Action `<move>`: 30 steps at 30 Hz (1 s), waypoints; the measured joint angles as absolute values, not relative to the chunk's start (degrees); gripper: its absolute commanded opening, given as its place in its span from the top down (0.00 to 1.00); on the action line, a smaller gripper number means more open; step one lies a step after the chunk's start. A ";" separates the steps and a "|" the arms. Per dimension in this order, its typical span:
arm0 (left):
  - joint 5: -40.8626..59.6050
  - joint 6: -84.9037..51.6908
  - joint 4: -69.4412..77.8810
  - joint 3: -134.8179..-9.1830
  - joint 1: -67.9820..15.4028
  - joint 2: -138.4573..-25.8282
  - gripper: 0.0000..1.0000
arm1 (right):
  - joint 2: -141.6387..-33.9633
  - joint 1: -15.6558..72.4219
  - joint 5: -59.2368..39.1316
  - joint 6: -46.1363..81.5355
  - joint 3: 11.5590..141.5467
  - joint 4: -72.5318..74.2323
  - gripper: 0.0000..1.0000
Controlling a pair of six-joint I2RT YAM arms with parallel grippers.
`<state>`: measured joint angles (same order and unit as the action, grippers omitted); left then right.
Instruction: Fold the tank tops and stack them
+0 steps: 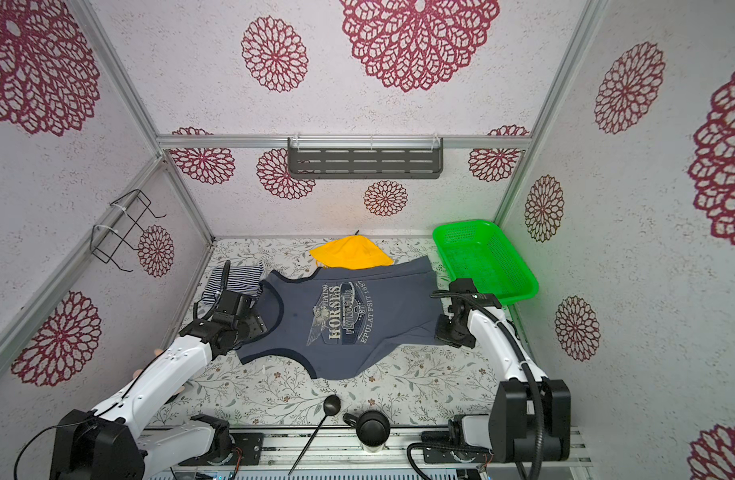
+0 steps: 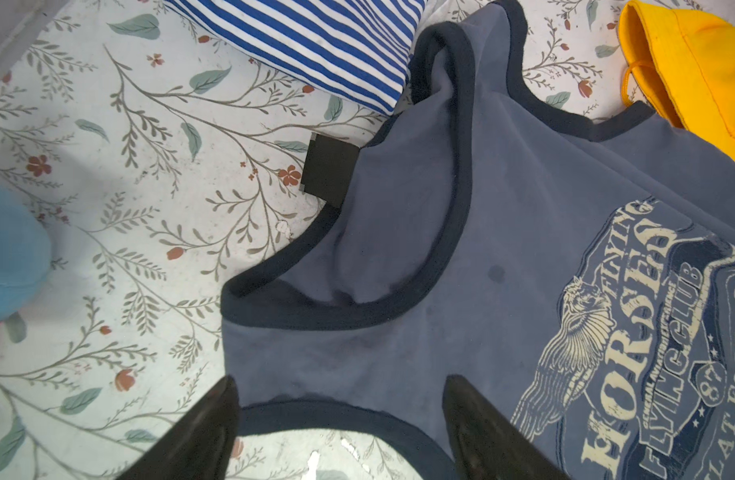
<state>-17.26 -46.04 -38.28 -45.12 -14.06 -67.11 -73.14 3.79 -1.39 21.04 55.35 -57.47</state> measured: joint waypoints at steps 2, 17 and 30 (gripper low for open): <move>-17.15 -45.87 -39.81 -45.50 -13.43 -67.02 0.10 | -71.13 3.84 -0.38 21.98 54.35 -61.63 1.00; -14.48 -52.14 -46.63 -39.42 -8.54 -63.96 0.19 | -63.66 2.50 2.92 25.69 47.05 -69.10 1.00; -13.17 -58.13 -42.17 -31.88 -8.29 -63.55 0.33 | -65.67 1.15 2.74 25.47 46.48 -64.14 1.00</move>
